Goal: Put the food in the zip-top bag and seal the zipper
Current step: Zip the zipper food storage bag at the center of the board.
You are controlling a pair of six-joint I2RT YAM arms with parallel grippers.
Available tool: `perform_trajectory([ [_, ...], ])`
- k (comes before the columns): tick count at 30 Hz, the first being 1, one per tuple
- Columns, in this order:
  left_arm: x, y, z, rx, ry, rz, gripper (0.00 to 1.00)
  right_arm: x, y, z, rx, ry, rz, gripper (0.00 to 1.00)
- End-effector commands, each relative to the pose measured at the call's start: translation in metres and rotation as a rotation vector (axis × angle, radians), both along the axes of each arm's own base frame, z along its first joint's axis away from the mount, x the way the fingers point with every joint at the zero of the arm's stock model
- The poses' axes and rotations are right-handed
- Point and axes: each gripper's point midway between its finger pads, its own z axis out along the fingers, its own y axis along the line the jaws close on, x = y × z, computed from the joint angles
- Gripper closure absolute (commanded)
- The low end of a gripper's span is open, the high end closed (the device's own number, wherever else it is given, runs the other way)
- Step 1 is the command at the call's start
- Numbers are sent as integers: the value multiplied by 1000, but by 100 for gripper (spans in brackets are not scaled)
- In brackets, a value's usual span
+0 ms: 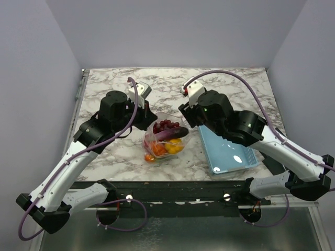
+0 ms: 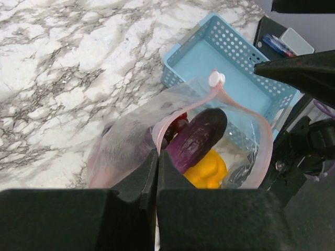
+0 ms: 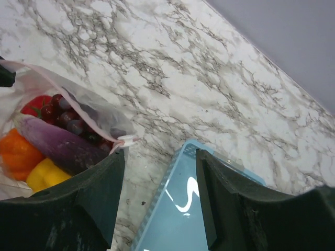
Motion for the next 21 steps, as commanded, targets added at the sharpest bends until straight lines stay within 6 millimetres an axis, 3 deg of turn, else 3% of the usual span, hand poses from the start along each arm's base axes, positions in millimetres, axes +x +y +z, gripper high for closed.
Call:
perform_trajectory([
  [1, -13, -6, 16, 29, -38, -119, 100, -15, -11, 2, -94, -42, 138, 38],
  [6, -27, -8, 12, 56, -31, -206, 100, -44, -16, -3, -113, -58, 337, 39],
  [13, -54, -12, 4, 57, -41, -323, 100, -104, -15, -22, -113, -97, 729, 39],
  [21, -85, -20, -2, 66, -28, -440, 100, -116, -9, -50, -195, -133, 884, 37],
])
